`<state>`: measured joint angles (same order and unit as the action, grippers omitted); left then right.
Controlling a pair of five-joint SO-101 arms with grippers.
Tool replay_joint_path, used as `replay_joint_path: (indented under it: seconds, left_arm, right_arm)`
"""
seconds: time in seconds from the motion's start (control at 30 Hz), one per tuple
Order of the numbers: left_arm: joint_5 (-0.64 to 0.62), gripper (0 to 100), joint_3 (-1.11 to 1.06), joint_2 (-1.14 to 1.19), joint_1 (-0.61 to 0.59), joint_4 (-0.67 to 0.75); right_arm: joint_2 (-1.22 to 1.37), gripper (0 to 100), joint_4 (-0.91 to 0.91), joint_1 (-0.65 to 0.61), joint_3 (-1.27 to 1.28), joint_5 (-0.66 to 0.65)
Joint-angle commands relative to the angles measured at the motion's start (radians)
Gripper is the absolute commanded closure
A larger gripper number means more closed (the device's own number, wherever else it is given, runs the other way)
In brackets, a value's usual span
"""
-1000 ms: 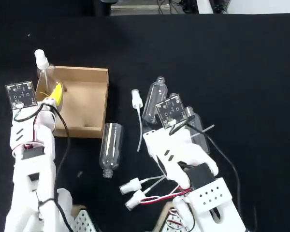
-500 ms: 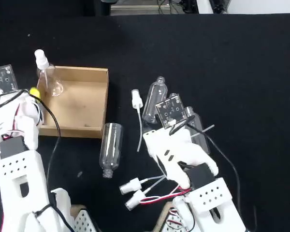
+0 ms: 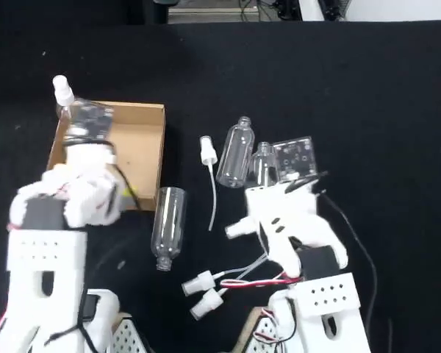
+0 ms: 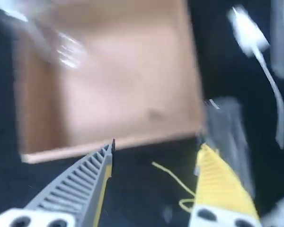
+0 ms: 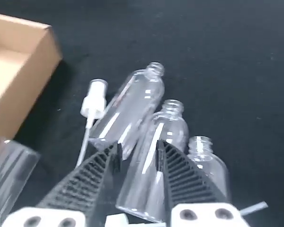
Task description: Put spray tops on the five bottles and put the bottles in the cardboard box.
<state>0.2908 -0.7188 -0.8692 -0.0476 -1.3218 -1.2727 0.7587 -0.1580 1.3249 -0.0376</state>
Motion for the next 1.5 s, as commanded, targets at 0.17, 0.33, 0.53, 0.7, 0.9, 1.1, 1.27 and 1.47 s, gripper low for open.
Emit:
replay_joint_path:
  seconds: [0.17,0.33,0.53,0.7,0.9,1.1,1.27,1.47]
  left_arm:
    - [-0.163,68,0.082,0.296,0.214,-0.087]
    - [-0.270,67,0.071,0.313,0.282,-0.029]
    - [-0.414,67,-0.030,0.318,0.280,0.104]
    - [-0.388,67,-0.154,0.316,0.286,0.245]
    - [-0.388,67,-0.265,0.318,0.286,0.394]
    - [-0.388,68,-0.361,0.318,0.302,0.512]
    - [-0.388,70,-0.397,0.308,0.374,0.516]
    - [-0.387,98,-0.392,0.307,0.417,0.506]
  right_arm:
    - [-0.030,89.5,-0.029,0.054,-0.081,0.005]
    - [-0.030,89.4,-0.029,0.068,-0.081,0.005]
    - [-0.030,89.4,-0.029,0.066,-0.081,0.005]
    - [-0.030,89.4,-0.029,0.063,-0.079,0.005]
    - [-0.030,89.5,-0.029,0.063,-0.076,0.005]
    - [-0.030,89.5,-0.029,0.063,-0.076,0.005]
    - [-0.030,89.5,-0.029,0.063,-0.076,0.005]
    - [-0.030,89.5,-0.029,0.063,-0.074,0.005]
